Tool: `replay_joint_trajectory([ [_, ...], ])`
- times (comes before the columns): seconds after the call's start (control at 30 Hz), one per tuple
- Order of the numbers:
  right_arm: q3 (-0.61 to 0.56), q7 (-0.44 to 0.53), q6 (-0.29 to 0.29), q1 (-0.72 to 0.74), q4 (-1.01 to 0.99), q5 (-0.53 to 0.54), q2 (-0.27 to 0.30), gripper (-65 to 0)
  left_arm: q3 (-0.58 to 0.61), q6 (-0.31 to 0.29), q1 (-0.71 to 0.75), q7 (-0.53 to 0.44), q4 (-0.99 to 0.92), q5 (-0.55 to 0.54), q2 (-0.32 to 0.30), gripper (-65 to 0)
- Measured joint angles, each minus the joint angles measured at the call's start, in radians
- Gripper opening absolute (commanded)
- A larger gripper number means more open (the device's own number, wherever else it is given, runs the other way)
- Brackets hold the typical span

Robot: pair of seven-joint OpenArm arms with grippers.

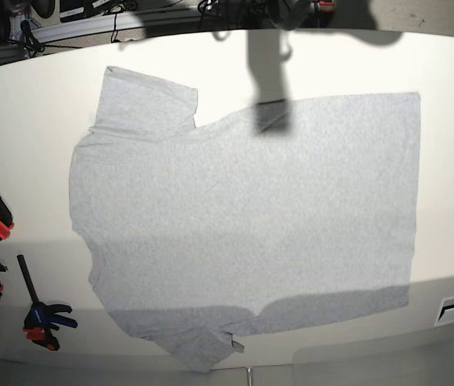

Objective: Fold the T-shirt properly
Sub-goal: 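Move both grippers down to the shirt edge nearest the arms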

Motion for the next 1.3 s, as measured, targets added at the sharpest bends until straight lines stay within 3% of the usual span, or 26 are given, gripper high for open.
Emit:
replay_joint_trajectory([
  [0.17, 0.128, -0.004, -0.053, -0.223, 0.282, -0.021, 0.1, -44.0, -0.019, -0.001, 0.175, 0.097, 0.269, -0.063, -0.006, -34.1],
  [0.27, 0.255, 0.007, -0.049, -0.344, 0.447, -0.082, 0.105, -44.0, -0.044, 0.01, 0.274, 0.113, 0.413, -0.065, -0.001, -34.1],
  [0.37, 0.361, 0.01, -0.042, -0.448, 0.584, -0.089, 0.103, -44.0, -0.088, 0.055, 0.34, 0.119, 0.544, -0.064, -0.007, -34.1],
  [0.43, 0.422, -0.002, -0.045, -0.486, 0.663, -0.092, 0.103, -44.0, -0.126, 0.055, 0.359, 0.118, 0.622, -0.066, -0.008, -34.1],
  [0.63, 0.569, -0.003, -0.044, -0.477, 0.87, -0.091, 0.107, -44.0, -0.209, 0.055, 0.36, 0.148, 0.829, -0.069, -0.006, -34.1],
  [0.73, 0.631, -0.011, -0.041, -0.484, 0.958, -0.089, 0.08, -44.0, -0.249, 0.054, 0.361, 0.206, 0.924, -0.066, -0.006, -34.1],
  [0.9, 0.732, -0.003, -0.042, -0.482, 1.097, -0.106, 0.068, -44.0, -0.283, 0.054, 0.357, 0.209, 1.063, -0.065, -0.008, -34.1],
  [1.13, 0.752, 0.005, -0.011, -0.47, 1.216, -0.29, 0.067, -44.0, -0.28, 0.043, 0.249, 0.211, 1.138, -0.065, -0.003, -34.1],
  [1.2, 0.748, 0.005, 0.035, -0.399, 1.212, -0.351, 0.061, -44.0, -0.281, 0.05, 0.204, 0.216, 1.138, -0.06, -0.001, -34.1],
  [1.3, 0.753, 0.003, 0.045, -0.299, 1.214, -0.409, 0.07, -44.0, -0.279, 0.035, 0.147, 0.233, 1.138, -0.062, 0.003, -34.1],
])
